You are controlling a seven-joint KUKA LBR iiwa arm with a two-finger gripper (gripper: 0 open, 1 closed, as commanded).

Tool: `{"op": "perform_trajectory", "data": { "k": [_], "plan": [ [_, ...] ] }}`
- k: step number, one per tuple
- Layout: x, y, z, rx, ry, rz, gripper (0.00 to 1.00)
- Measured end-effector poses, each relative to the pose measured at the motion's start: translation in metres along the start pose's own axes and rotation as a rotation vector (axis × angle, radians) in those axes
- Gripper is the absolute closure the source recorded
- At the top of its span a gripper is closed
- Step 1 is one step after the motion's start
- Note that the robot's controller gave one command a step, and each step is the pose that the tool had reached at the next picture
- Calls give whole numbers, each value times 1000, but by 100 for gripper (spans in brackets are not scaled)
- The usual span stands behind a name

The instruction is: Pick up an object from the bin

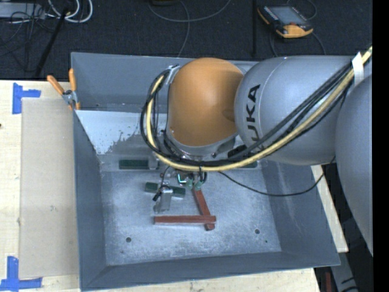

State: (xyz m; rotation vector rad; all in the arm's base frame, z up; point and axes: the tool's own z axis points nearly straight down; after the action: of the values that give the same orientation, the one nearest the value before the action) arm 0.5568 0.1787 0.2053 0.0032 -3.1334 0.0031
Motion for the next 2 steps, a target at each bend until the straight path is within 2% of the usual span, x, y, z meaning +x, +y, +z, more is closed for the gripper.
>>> {"op": "perform_trajectory", "data": {
  "k": [1,2],
  "plan": [
    [-38,-40,138,-2,-4,-170,0],
    [-39,-40,135,-2,-9,-168,100]
  ]
}}
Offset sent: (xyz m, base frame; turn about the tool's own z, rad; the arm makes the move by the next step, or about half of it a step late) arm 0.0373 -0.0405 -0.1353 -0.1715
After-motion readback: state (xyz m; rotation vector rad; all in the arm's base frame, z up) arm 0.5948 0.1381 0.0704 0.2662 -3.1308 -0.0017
